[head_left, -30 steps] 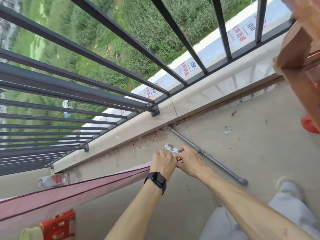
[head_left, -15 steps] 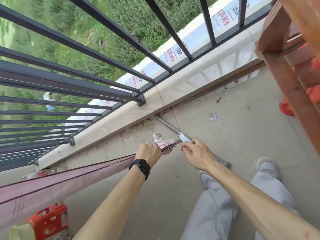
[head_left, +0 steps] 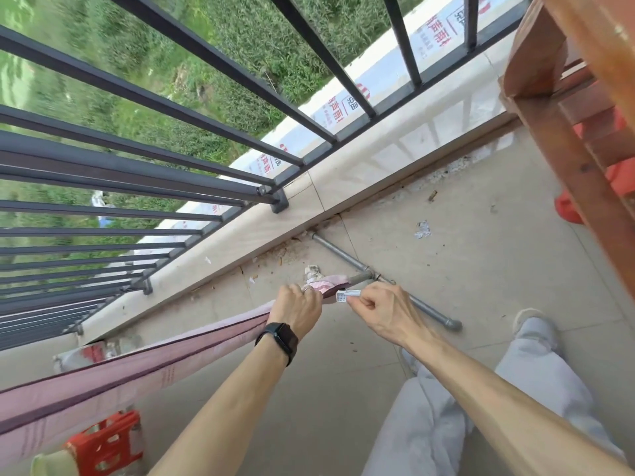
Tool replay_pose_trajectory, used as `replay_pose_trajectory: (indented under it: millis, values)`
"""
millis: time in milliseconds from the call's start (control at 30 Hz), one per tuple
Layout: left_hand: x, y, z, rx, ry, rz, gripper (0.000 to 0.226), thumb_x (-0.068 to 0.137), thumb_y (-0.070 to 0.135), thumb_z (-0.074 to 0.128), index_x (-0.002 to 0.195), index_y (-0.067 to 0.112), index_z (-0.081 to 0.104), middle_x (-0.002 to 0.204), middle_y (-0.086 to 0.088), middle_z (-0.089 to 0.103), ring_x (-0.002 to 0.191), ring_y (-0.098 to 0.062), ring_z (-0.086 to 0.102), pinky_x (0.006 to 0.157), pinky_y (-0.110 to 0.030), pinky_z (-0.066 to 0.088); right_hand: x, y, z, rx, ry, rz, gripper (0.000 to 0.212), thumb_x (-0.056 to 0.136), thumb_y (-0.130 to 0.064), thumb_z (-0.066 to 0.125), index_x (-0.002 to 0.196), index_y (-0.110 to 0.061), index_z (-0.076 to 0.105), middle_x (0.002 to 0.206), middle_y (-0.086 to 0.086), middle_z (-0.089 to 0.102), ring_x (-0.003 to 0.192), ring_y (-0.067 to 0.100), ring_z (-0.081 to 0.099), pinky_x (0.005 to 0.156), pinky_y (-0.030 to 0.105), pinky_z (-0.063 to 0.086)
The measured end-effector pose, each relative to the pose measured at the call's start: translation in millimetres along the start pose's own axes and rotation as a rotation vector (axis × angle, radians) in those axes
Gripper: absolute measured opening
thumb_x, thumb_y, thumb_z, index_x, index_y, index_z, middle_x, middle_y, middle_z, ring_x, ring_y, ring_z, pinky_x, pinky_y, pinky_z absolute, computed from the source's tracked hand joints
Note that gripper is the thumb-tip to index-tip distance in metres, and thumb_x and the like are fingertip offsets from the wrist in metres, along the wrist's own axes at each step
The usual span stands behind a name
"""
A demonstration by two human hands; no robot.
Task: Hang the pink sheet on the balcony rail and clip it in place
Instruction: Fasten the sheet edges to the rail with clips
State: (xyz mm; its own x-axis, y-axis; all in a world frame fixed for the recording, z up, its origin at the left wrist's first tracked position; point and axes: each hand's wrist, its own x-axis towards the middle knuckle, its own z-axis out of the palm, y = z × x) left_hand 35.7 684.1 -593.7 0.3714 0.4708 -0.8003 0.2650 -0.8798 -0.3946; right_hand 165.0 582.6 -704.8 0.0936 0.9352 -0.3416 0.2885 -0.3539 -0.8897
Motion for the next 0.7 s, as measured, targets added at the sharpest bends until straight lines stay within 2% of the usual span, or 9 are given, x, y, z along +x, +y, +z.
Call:
replay_pose_trajectory:
  millis: [133, 200, 267, 300, 333, 400, 500, 633, 700]
  values:
    - [-0.2, -4.5, -6.0, 0.007, -0.03, -0.032, 0.032, 0.096, -0.004, 0.034, 0.119, 0.006, 0.055, 0.114, -0.011, 0.059, 0.106, -0.029, 0.054, 0.071, -0.035, 0.028, 4.8, -4.5, -2.1, 0.02, -0.073, 0.023, 0.043, 0.092, -0.032, 0.055, 0.062, -0.026, 0.025, 0.066, -0.007, 0.042, 0.072, 0.021, 0.046, 0.068, 0.035, 0.039]
    - [-0.1, -5.7, -10.9, -0.004, -0.047, -0.067, 0.033, 0.095, -0.003, 0.038, 0.121, 0.008, 0.056, 0.117, -0.01, 0.058, 0.11, -0.03, 0.054, 0.075, -0.036, 0.032, 7.0, -7.7, -4.6, 0.015, -0.119, 0.013, 0.035, 0.093, -0.034, 0.053, 0.068, -0.027, 0.029, 0.072, -0.008, 0.044, 0.074, 0.023, 0.047, 0.07, 0.037, 0.041]
    - [0.4, -7.5, -15.4, -0.021, -0.067, -0.092, 0.033, 0.096, -0.001, 0.039, 0.121, 0.011, 0.058, 0.119, -0.008, 0.059, 0.113, -0.03, 0.054, 0.082, -0.036, 0.038, 9.1, -11.2, -7.2, 0.033, -0.152, 0.001, 0.02, 0.093, -0.037, 0.057, 0.085, -0.031, 0.04, 0.082, -0.006, 0.055, 0.078, 0.023, 0.053, 0.072, 0.038, 0.044]
    - [0.5, -8.5, -16.9, -0.026, -0.076, -0.099, 0.033, 0.097, 0.0, 0.04, 0.119, 0.013, 0.06, 0.119, -0.007, 0.06, 0.112, -0.03, 0.056, 0.083, -0.036, 0.04, 9.6, -13.1, -8.2, 0.044, -0.168, 0.006, 0.02, 0.091, -0.038, 0.062, 0.1, -0.031, 0.046, 0.088, -0.004, 0.061, 0.081, 0.023, 0.056, 0.075, 0.036, 0.045]
    - [0.7, -9.4, -17.9, -0.031, -0.082, -0.11, 0.032, 0.097, 0.0, 0.04, 0.116, 0.015, 0.061, 0.117, -0.006, 0.062, 0.112, -0.029, 0.057, 0.084, -0.036, 0.042, 10.7, -14.5, -8.8, 0.061, -0.173, 0.032, 0.034, 0.088, -0.038, 0.066, 0.116, -0.028, 0.048, 0.092, -0.002, 0.066, 0.085, 0.022, 0.059, 0.077, 0.034, 0.045]
    - [0.4, -10.6, -19.0, -0.061, -0.096, -0.145, 0.03, 0.097, 0.001, 0.042, 0.111, 0.017, 0.064, 0.114, -0.004, 0.065, 0.109, -0.028, 0.059, 0.083, -0.036, 0.044, 13.9, -17.0, -11.0, 0.102, -0.154, 0.115, 0.05, 0.084, -0.032, 0.072, 0.129, -0.022, 0.054, 0.097, 0.002, 0.071, 0.093, 0.019, 0.064, 0.085, 0.03, 0.048]
    - [-0.8, -11.9, -17.2, -0.117, -0.097, -0.175, 0.03, 0.095, 0.001, 0.044, 0.109, 0.016, 0.065, 0.112, -0.005, 0.066, 0.108, -0.028, 0.06, 0.087, -0.037, 0.044, 16.3, -17.3, -12.2, 0.15, -0.117, 0.146, 0.04, 0.081, -0.024, 0.077, 0.12, -0.02, 0.069, 0.108, 0.001, 0.074, 0.095, 0.015, 0.069, 0.094, 0.03, 0.051]
    - [-2.2, -12.2, -10.5, -0.158, -0.055, -0.166, 0.029, 0.095, 0.004, 0.043, 0.108, 0.018, 0.065, 0.111, -0.003, 0.065, 0.107, -0.027, 0.059, 0.084, -0.036, 0.044, 16.4, -15.3, -12.1, 0.151, -0.107, 0.094, 0.038, 0.077, -0.029, 0.082, 0.113, -0.023, 0.074, 0.105, -0.004, 0.064, 0.093, 0.014, 0.065, 0.093, 0.031, 0.052]
    - [-2.6, -12.7, -6.5, -0.191, -0.047, -0.185, 0.028, 0.095, 0.005, 0.045, 0.107, 0.019, 0.065, 0.11, -0.002, 0.064, 0.107, -0.026, 0.059, 0.077, -0.035, 0.042, 17.0, -15.3, -11.9, 0.082, -0.114, 0.071, 0.04, 0.077, -0.033, 0.082, 0.115, -0.026, 0.074, 0.101, -0.003, 0.062, 0.094, 0.016, 0.063, 0.09, 0.027, 0.048]
